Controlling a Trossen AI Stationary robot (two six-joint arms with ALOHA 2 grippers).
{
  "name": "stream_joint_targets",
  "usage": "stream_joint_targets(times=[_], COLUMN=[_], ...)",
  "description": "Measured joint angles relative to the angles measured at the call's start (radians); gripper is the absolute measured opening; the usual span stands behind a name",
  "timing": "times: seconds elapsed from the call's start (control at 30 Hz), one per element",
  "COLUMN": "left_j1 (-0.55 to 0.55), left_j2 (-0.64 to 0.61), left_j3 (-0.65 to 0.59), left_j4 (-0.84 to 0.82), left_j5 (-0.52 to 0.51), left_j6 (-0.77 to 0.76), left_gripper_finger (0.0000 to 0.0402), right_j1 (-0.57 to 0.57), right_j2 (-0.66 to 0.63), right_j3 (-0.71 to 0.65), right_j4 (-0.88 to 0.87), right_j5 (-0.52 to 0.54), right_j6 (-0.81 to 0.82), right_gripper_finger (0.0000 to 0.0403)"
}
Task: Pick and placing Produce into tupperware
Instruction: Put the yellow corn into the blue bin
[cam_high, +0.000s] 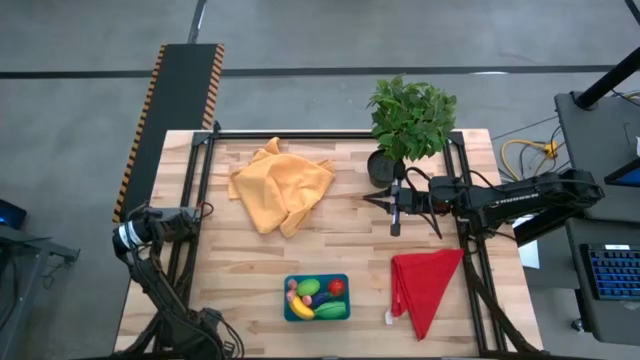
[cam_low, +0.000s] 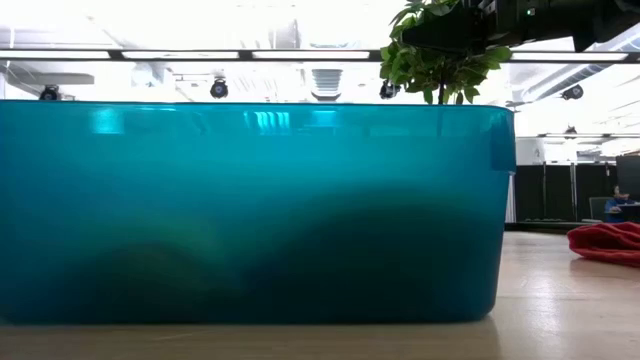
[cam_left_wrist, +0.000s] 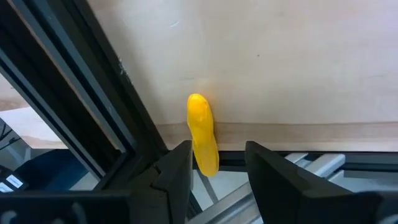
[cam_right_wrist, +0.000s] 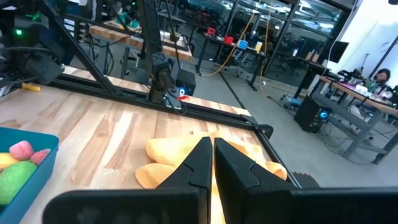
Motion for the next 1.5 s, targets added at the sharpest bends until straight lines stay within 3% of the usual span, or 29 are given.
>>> stream_joint_targets(times=[0.9, 1.5], left_j1=[-0.016, -0.032], left_j2=[-0.01, -0.009], left_j3=[-0.073, -0.076], left_j4=[0.127, 0.118], left_j5=[-0.042, -0.042], left_j6=[0.024, 0.027], left_gripper_finger=[0.0132, 0.0007], right_j1=[0.0, 0.0], right_j2=[0.0, 0.0], right_j3=[0.0, 0.0], right_j4=[-0.006, -0.007], right_j5=[0.0, 0.0], right_j6=[0.0, 0.0], right_gripper_finger=[0.0009, 0.0009])
